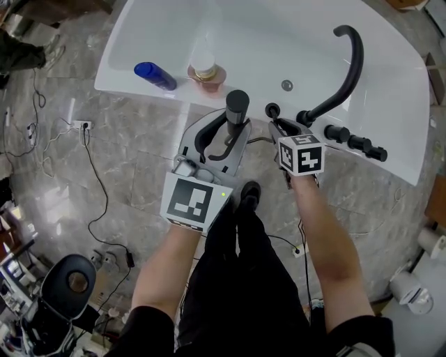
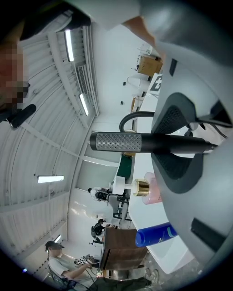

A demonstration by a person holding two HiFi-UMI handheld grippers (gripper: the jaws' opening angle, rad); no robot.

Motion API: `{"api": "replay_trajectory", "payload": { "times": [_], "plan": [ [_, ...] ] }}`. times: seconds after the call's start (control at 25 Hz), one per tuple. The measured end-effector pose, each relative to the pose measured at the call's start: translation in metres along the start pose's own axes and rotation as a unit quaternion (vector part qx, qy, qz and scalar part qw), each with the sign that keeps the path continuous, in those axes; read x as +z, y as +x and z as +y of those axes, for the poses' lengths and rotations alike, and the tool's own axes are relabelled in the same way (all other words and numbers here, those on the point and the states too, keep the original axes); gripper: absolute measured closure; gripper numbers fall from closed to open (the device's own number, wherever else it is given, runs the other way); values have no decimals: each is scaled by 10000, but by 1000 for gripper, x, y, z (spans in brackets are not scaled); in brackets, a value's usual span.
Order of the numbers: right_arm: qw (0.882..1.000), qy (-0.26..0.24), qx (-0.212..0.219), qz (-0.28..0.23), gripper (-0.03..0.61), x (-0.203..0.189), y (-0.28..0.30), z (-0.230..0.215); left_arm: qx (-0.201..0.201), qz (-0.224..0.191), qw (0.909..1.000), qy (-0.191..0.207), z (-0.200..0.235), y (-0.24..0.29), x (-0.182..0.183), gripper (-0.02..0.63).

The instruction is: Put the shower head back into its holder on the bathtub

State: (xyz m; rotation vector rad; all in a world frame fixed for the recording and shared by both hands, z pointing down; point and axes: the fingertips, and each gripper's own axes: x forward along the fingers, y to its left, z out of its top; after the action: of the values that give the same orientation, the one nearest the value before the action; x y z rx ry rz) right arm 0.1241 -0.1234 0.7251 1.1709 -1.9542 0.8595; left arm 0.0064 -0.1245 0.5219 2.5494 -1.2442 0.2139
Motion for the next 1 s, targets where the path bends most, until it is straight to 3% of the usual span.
{"api": "replay_trajectory", "payload": {
  "times": [0.12,0.24,0.44,0.68,0.8,1.0],
  "plan": [
    [9994,43,-42,-349,413,-12,-14,2,9,55,10000,5,3,0,-8,476],
    [9975,93,0,-704,399,-37,-22,3,-22,126,9999,16,3,2,-20,476],
    [9986,85,79,-522,338,-105,20,-3,-66,276,9996,-15,7,8,-47,477],
    [9973,355,-453,-466,336,-149,84,-38,-112,433,9990,-53,15,4,-76,477],
    [9960,554,-544,-445,347,-153,100,-45,-109,511,9986,-33,21,-1,-89,477],
    [9964,481,-563,-422,360,-153,110,-47,-56,569,9983,-80,27,-6,-103,477]
  ]
}}
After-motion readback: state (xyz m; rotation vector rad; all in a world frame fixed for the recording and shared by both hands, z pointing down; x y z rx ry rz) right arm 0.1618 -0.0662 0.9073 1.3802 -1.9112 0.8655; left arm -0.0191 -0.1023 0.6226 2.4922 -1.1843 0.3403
